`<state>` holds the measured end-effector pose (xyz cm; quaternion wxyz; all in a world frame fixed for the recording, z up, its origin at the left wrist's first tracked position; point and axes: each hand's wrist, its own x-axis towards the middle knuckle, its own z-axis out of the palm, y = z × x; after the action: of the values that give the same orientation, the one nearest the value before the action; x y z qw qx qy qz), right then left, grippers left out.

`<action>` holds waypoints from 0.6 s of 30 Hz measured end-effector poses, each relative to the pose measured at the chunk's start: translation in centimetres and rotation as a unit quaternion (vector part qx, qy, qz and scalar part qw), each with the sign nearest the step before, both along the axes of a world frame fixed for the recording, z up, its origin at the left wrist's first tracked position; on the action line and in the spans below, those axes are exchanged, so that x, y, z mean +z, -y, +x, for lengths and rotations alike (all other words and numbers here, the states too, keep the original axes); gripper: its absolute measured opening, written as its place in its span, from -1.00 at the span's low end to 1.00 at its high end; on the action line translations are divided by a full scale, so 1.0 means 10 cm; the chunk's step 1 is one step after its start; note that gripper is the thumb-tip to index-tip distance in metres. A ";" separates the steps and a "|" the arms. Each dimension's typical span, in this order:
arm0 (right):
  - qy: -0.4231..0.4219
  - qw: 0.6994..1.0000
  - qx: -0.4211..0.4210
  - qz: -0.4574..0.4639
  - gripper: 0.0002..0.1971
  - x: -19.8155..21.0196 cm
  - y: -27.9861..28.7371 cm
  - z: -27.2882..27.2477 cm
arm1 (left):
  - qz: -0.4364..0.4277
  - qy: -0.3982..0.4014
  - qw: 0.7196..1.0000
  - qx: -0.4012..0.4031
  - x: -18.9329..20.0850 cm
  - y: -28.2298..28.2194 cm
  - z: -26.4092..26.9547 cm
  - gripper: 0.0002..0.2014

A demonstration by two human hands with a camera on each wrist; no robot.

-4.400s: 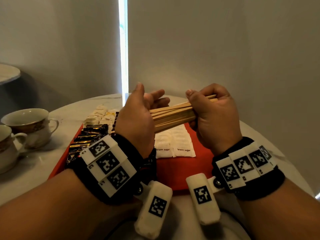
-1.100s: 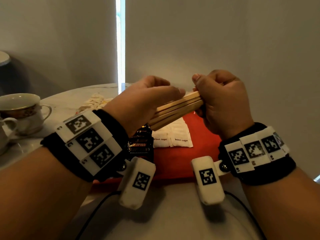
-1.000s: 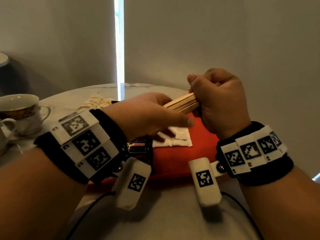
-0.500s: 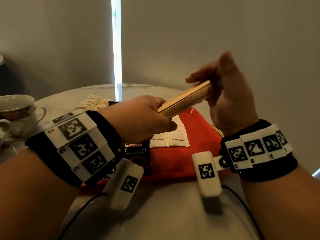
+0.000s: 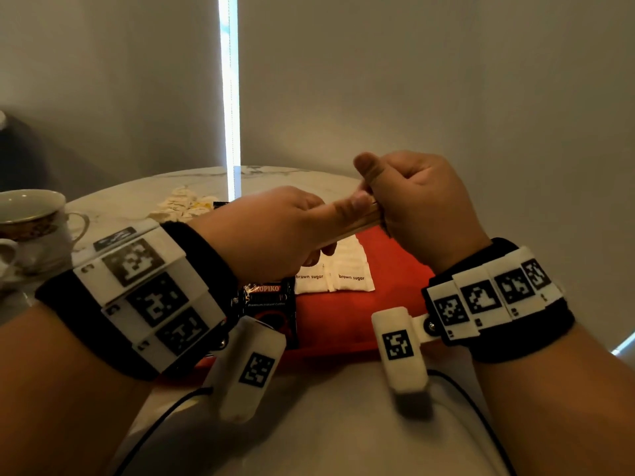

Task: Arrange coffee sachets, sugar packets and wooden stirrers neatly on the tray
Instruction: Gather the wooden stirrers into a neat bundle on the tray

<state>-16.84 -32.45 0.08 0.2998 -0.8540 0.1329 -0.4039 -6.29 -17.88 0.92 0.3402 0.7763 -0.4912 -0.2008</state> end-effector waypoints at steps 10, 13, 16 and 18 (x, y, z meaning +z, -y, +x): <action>-0.148 0.980 0.129 0.042 -0.51 0.09 0.14 -0.12 | 0.046 0.115 0.992 0.005 0.06 -0.09 0.07 -0.31; -0.166 0.898 0.314 0.261 -0.46 0.08 0.28 -0.21 | 0.065 0.109 0.991 -0.035 0.06 -0.15 0.09 -0.29; -0.200 0.770 0.403 0.453 -0.19 -0.02 0.34 -0.19 | 0.079 0.112 0.989 -0.058 0.06 -0.16 0.06 -0.32; -0.257 0.725 0.422 0.480 -0.18 -0.08 0.38 -0.14 | 0.088 0.118 0.987 -0.061 0.08 -0.14 0.04 -0.35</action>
<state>-18.20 -36.25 -0.76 0.7634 -0.6352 0.0063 0.1170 -5.92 -16.47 1.69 0.1971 0.7901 -0.5547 -0.1708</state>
